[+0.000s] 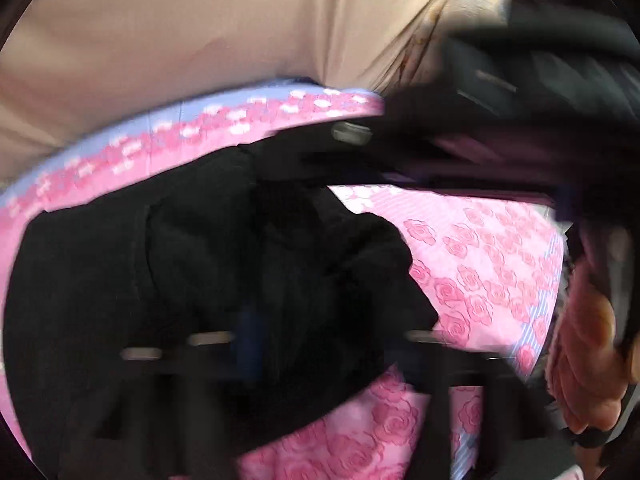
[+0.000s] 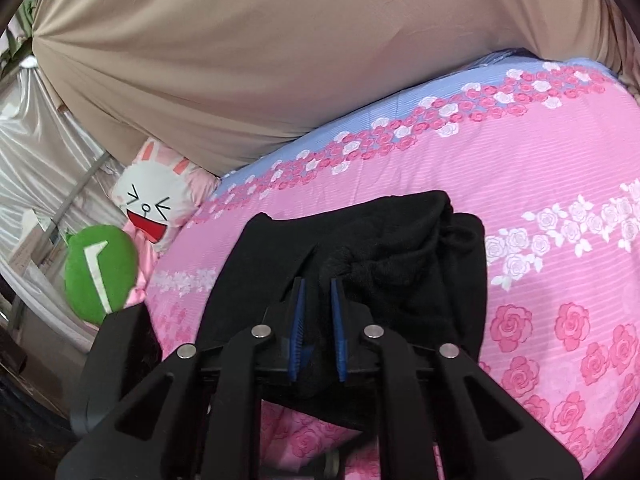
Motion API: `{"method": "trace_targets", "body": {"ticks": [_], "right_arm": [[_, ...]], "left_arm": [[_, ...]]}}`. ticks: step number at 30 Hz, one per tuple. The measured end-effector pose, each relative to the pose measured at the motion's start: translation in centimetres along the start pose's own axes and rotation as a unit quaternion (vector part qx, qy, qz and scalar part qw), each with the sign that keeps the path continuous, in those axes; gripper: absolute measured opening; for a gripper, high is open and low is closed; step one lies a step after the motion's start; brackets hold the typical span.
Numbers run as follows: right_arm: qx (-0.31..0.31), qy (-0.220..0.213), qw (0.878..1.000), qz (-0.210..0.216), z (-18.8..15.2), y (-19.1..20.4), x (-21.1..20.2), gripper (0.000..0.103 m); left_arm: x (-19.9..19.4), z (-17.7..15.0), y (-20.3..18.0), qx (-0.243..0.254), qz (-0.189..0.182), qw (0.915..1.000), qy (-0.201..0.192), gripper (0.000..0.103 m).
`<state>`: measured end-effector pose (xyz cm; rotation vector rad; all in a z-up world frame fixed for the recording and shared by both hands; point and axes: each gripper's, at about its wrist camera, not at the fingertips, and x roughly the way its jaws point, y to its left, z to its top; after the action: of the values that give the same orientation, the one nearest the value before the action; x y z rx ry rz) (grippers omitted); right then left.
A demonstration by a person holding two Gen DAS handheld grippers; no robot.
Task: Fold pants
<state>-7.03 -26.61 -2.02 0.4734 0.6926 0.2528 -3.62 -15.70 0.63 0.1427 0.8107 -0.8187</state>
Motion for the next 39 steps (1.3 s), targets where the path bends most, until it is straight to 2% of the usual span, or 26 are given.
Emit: {"method": "trace_targets", "body": {"ticks": [2,3,5,6,7,10,13,14,15,18,20,21,22,24,26,29,30,31,32,33,35,36,37,39], "right_arm": [[0.014,-0.031,0.999,-0.014,-0.3,-1.2,-1.8,0.016],[0.022,-0.043,0.999,-0.016,-0.4,-1.7,-2.6,0.018],[0.031,-0.067,0.996,-0.043,-1.0,-3.0,-4.4,0.035],[0.030,-0.073,0.994,-0.071,-1.5,-3.8,-5.1,0.055],[0.027,-0.071,0.993,-0.090,-2.0,-4.3,-5.2,0.072],[0.039,-0.036,0.992,-0.112,-3.8,-6.0,-3.6,0.074],[0.056,-0.034,0.991,-0.119,-5.4,-6.0,-2.3,0.073],[0.055,-0.036,0.992,-0.109,-5.6,-5.7,-2.3,0.073],[0.050,-0.036,0.995,-0.082,-5.7,-4.6,-2.0,0.073],[0.025,-0.022,0.999,-0.016,-5.9,-1.5,-1.2,0.073],[-0.009,-0.009,1.000,0.009,-6.3,0.8,-0.8,0.080],[-0.035,-0.004,0.999,0.012,-6.7,2.2,-0.5,0.087],[-0.055,-0.005,0.998,0.002,-7.0,3.1,-0.3,0.089],[-0.079,-0.002,0.996,-0.041,-7.3,3.9,0.7,0.089],[-0.066,-0.002,0.995,-0.069,-7.3,2.9,1.5,0.089],[-0.023,0.016,0.998,-0.048,-6.8,0.9,3.3,0.087],[-0.019,0.024,0.998,-0.045,-6.6,0.6,3.9,0.071],[-0.018,0.031,0.999,-0.040,-6.3,0.5,4.5,0.048],[-0.007,0.036,0.999,-0.021,-6.0,0.3,4.6,0.038],[0.002,0.033,0.999,-0.014,-5.8,0.2,4.3,0.033],[-0.007,0.007,0.999,-0.039,-5.4,0.4,3.2,0.034],[-0.023,-0.013,0.997,-0.066,-5.3,0.7,2.1,0.041],[-0.030,-0.016,0.997,-0.066,-5.2,0.8,1.5,0.047],[-0.033,-0.011,0.999,-0.029,-4.8,1.2,1.1,0.056]], "left_arm": [[-0.8,0.8,3.4,-0.068,-0.048,0.9965,-0.002,0.005],[-2.1,1.1,4.9,-0.091,-0.049,0.9944,-0.020,0.005],[-7.2,1.7,8.4,-0.118,-0.044,0.9884,-0.085,0.005],[-10.8,1.9,10.9,-0.137,-0.038,0.9824,-0.121,0.005],[-12.9,2.0,12.4,-0.148,-0.030,0.9787,-0.139,0.005],[-19.7,1.4,18.0,-0.183,0.004,0.9655,-0.186,0.005],[-23.1,-0.2,20.6,-0.185,0.079,0.9588,-0.201,0.004],[-23.4,-0.7,21.0,-0.183,0.097,0.9585,-0.196,0.004],[-23.2,-1.3,21.3,-0.185,0.097,0.9594,-0.190,0.004],[-21.8,-1.9,20.9,-0.179,0.068,0.9653,-0.178,0.005],[-19.9,-1.6,19.7,-0.166,0.041,0.9717,-0.164,0.005],[-18.8,-1.4,18.7,-0.152,0.039,0.9753,-0.156,0.005],[-18.1,-1.2,17.9,-0.144,0.039,0.9769,-0.153,0.005],[-17.3,-1.0,16.9,-0.129,0.030,0.9803,-0.147,0.005],[-17.0,-0.6,15.9,-0.127,0.018,0.9808,-0.146,0.005],[-16.9,0.1,14.8,-0.115,0.016,0.9827,-0.144,0.005],[-16.8,0.4,14.5,-0.111,0.014,0.9836,-0.141,0.005],[-16.5,0.6,14.0,-0.106,0.011,0.9849,-0.137,0.005],[-16.2,0.7,13.5,-0.099,0.011,0.9862,-0.132,0.005],[-15.8,0.7,12.8,-0.091,0.013,0.9876,-0.127,0.005],[-15.2,0.6,12.2,-0.086,0.015,0.9891,-0.119,0.005],[-15.0,0.6,12.1,-0.086,0.015,0.9893,-0.117,0.005],[-14.7,0.6,12.0,-0.087,0.014,0.9894,-0.115,0.005],[-14.2,1.0,11.9,-0.087,0.012,0.9895,-0.115,0.005]]}}
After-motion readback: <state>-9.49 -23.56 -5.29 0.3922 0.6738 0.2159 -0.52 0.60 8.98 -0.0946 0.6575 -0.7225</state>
